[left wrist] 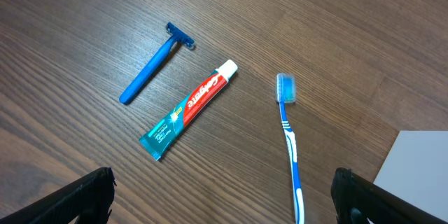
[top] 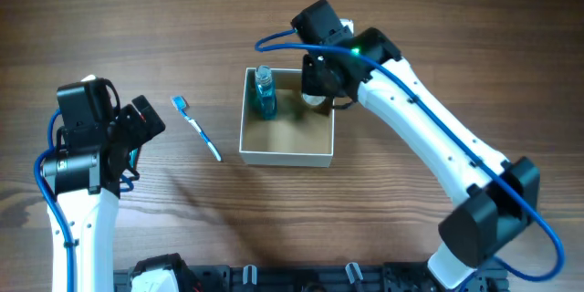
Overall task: Pack container
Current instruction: 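Place the Pantene tube upright in the box with the right gripper, then grasp the green Dettol soap bar with the right gripper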
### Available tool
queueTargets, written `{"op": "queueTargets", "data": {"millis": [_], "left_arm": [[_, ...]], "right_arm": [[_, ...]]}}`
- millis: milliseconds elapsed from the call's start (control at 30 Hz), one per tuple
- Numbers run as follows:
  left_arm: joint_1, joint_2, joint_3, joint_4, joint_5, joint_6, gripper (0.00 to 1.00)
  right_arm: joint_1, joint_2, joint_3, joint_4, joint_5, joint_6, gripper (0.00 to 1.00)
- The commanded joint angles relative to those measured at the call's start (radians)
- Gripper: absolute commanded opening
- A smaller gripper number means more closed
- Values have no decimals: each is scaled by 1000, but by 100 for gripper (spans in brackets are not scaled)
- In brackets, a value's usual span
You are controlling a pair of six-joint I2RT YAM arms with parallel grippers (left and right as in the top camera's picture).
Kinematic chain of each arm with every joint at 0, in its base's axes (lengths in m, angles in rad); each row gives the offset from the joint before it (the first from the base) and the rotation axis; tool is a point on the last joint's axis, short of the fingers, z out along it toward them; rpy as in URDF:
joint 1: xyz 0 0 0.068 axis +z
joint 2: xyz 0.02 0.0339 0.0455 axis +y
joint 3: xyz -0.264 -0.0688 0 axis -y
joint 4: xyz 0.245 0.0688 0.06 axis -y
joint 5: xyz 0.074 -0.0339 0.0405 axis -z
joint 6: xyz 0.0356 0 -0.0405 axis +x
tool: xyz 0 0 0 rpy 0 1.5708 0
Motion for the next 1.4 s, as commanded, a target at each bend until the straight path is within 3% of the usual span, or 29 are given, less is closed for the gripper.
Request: {"op": "queueTargets", "data": {"millis": [0,33,67,100,133,167,367,567,667,800,833,1000,1100,1167,1367], "left_arm": [[1,5,19,0,-16,21,100],[1,5,19,0,-16,21,100],[1,5,19,0,-16,21,100],[1,5,19,0,-16,21,100],[1,5,19,0,-16,21,100],[1,5,19,0,-16,21,100],[1,5,19,0,-16,21,100],[1,5,19,5,-16,21,100],[1,5,19,4,-16,21,100],[1,5,19,4,-16,21,100],[1,5,19,4,-16,21,100],[1,5,19,4,-16,21,100],[1,5,19,4,-16,21,100],[1,5,19,4,-16,21,100],[1,5,19,3,-11,21,100]], "right_arm": [[3,58,21,21,32,23,4],[3,68,21,26,32,23,4],[3,73,21,43,33,12,20],[3,73,21,44,33,12,30],[3,73,21,44,33,7,54],[3,73,21,43,32,-23,66],[3,31,21,36,24,-120,72],[-5,-277,23,61,79,-200,72],[-75,-409,23,42,118,-176,75],[-294,-430,13,-181,180,127,78],[-355,-430,3,-230,173,188,83],[-550,-478,-113,-335,98,277,100],[-634,-547,-309,-256,46,270,100],[-765,-594,-478,-147,-57,159,100],[-1095,-576,-684,11,-180,-54,100]]}}
